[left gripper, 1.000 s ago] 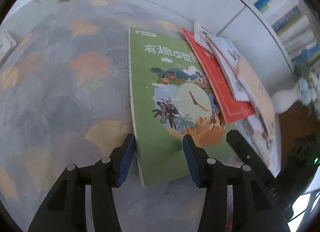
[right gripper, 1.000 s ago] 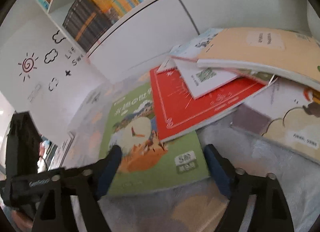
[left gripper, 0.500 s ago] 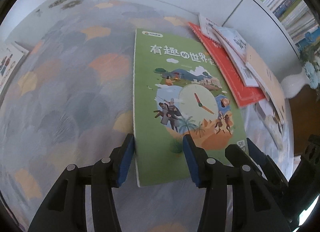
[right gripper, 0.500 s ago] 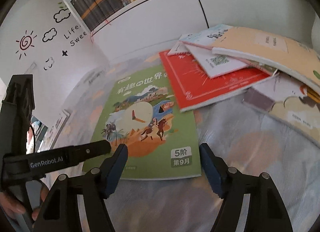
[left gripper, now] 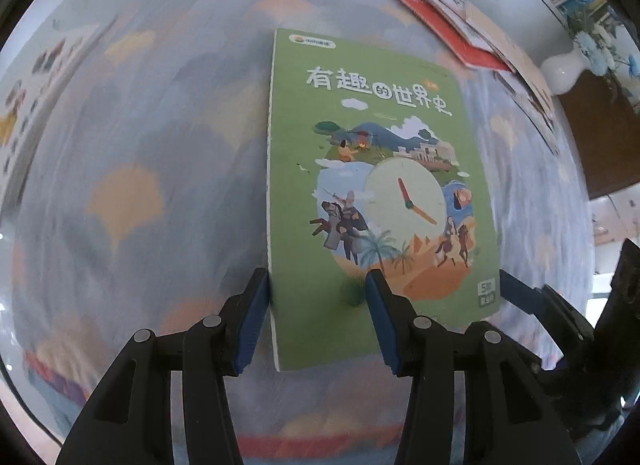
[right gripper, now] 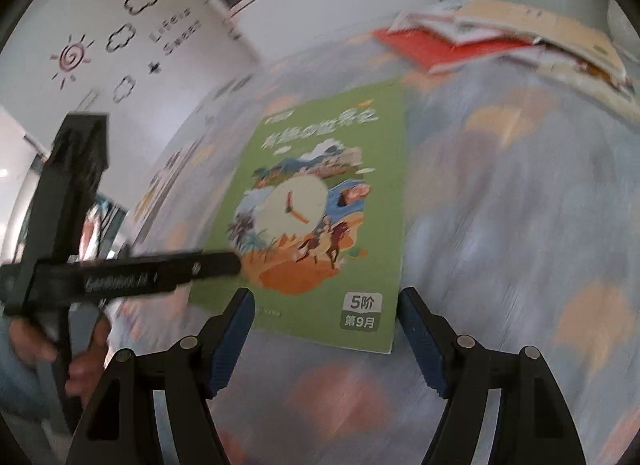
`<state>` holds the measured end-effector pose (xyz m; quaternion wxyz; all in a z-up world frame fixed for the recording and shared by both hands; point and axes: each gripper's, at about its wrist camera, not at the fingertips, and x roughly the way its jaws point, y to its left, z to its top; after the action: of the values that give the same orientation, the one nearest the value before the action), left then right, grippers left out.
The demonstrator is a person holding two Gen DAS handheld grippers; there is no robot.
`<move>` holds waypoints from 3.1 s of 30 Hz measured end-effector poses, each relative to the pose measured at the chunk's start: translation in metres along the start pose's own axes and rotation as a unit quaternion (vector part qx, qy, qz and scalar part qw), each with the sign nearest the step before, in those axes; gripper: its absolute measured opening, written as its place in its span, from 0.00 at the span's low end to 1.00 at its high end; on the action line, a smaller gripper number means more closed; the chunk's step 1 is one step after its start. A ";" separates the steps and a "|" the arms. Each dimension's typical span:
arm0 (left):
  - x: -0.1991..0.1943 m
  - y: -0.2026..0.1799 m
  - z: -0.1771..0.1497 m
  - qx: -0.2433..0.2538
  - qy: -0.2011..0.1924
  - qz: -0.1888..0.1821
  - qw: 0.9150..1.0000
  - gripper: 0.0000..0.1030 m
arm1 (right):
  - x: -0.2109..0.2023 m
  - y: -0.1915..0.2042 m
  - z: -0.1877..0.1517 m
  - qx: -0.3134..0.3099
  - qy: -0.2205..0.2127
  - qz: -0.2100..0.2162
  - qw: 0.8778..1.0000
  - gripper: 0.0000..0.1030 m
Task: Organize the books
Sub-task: 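Lift the green book with the left gripper and carry it toward the phone, then lower the green book onto the stacked books and open the left gripper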
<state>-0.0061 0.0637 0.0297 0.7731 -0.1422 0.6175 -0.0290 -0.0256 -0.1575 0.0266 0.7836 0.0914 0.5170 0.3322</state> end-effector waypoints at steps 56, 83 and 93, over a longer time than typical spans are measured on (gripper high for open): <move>-0.039 0.103 0.021 0.125 -0.030 -0.119 0.985 0.32 | 0.066 0.100 0.013 0.169 -0.057 0.058 0.982 0.22; -0.123 0.354 0.104 -0.060 -0.131 -0.036 0.989 0.33 | 0.230 0.360 0.130 -0.128 -0.087 0.046 0.987 0.22; -0.103 0.348 0.117 -0.033 -0.120 -0.087 0.988 0.30 | 0.285 0.382 0.130 -0.112 -0.040 0.015 0.993 0.23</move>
<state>0.0370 0.4415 0.0608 0.8310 -0.2234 0.5061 -0.0584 -0.0051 0.3357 0.0573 0.8039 0.0235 0.4433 0.3958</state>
